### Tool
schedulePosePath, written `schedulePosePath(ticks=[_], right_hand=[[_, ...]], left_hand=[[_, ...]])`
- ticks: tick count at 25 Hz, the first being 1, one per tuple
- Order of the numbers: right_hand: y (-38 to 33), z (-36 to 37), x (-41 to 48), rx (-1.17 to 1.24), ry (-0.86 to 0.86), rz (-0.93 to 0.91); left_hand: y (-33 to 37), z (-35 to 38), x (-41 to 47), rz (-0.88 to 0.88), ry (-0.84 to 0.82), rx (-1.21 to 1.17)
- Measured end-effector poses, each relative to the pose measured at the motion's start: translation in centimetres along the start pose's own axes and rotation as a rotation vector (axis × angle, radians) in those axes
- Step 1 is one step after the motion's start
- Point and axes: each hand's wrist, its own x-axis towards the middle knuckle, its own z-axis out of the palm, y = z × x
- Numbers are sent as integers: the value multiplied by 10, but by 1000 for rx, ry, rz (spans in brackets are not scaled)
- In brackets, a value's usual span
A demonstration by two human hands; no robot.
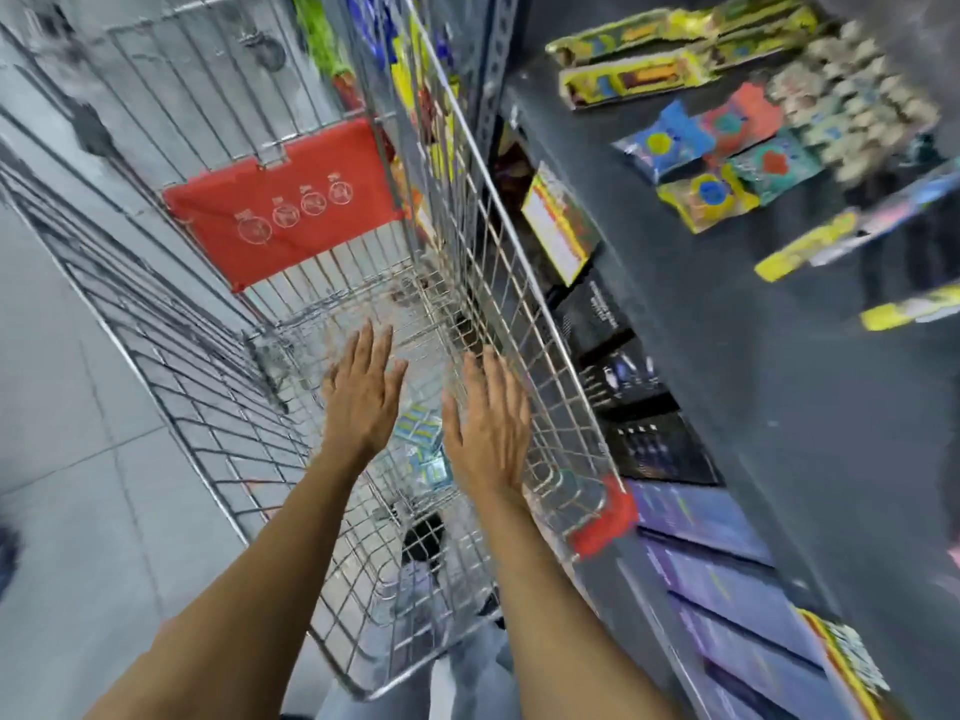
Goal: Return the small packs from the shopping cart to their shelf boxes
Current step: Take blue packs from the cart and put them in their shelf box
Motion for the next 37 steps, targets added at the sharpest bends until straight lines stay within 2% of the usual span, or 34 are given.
schedulePosePath(ticks=[2, 5, 7, 10, 16, 21, 23, 25, 26, 28, 30, 33, 37], right_hand=[[14, 44, -15, -18, -62, 86], [25, 99, -43, 6, -144, 196], [25, 127, -59, 12, -203, 275], [28, 158, -75, 45, -200, 393], [39, 172, -88, 11, -285, 445], [64, 160, -72, -36, -325, 517], [73, 155, -70, -50, -331, 548], [79, 152, -68, -67, -288, 617], [81, 152, -67, -72, -257, 636], [80, 154, -64, -57, -204, 594], [76, 159, -61, -49, -199, 476], [74, 164, -58, -88, -257, 407], [78, 162, -56, -110, -273, 401]], left_hand=[[-30, 39, 4, -5, -107, 103], [-60, 84, 9, 153, -299, 249], [-73, 110, 19, 209, -362, 276], [-82, 148, 27, 144, -411, 267], [-86, 166, 25, -230, -267, 141], [-74, 160, 27, -284, -177, 126], [-79, 157, 27, -312, -154, 209], [-84, 154, 23, -408, -165, 279], [-85, 153, 20, -440, -136, 242], [-80, 154, 17, -382, -80, 67], [-75, 157, 14, -232, -125, -9], [-77, 166, 12, -130, -187, 79], [-79, 165, 13, -127, -154, 121]])
